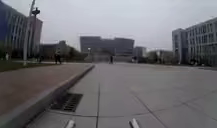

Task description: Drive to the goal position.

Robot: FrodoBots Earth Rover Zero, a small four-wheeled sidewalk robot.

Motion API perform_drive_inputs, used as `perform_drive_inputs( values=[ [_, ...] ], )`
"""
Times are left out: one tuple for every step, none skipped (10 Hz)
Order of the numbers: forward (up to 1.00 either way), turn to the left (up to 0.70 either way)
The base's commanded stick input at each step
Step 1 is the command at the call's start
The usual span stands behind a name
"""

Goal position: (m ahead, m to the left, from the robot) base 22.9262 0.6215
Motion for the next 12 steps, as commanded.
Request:
perform_drive_inputs(
  values=[
    [0.7,-0.03],
    [0.7,-0.03],
    [0.7,-0.03],
    [0.7,-0.03],
    [0.7,-0.03],
    [0.7,-0.03],
    [0.7,-0.03],
    [0.7,-0.03],
    [0.7,-0.03],
    [0.7,-0.03],
    [0.7,-0.03],
    [0.7,-0.03]
  ],
)
